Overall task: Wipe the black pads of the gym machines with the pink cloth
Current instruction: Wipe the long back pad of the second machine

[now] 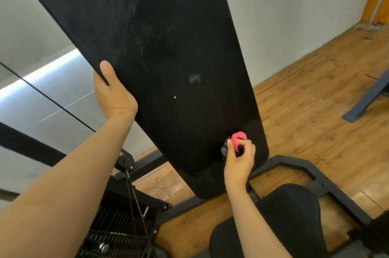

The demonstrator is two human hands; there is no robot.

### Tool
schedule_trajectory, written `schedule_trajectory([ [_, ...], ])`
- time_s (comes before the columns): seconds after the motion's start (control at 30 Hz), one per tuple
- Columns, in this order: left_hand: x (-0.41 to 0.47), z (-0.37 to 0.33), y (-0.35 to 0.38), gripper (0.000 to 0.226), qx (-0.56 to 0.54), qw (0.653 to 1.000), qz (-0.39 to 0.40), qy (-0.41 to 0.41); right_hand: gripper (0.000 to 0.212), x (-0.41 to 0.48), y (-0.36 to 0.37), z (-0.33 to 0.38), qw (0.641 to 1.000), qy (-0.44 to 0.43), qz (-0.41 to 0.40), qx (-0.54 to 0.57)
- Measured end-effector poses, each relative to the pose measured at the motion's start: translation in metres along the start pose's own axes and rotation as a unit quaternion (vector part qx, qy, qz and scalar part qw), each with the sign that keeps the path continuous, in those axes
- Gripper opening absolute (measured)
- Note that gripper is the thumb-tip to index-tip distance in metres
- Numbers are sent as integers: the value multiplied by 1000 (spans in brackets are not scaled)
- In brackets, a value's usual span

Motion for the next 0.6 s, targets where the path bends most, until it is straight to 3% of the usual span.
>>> schedule_trajectory([
  [0.13,-14,-14,-7,54,44,999,-11,-18,10,6,-5,-1,998,26,55,-22],
  [0.23,-48,0,-5,55,1,995,-10,-96,10,22,-21,6,995,43,75,-42],
  [0.4,-94,37,0,58,12,973,-65,-222,9,75,-37,63,997,-44,38,51],
  [0.5,-92,45,9,50,12,969,-86,-233,10,89,-23,77,992,-93,76,28],
  [0.6,-92,50,9,66,39,967,-89,-235,16,72,-18,41,993,-88,82,-15],
])
Point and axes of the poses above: each hand's wrist, its own x-axis towards the middle knuckle, its own y-axis out of the palm, z = x × y, the point moved 4 cm from there along x, towards the middle knuckle, and after that the axes turned 5 degrees about -z, right-handed, at the moved point
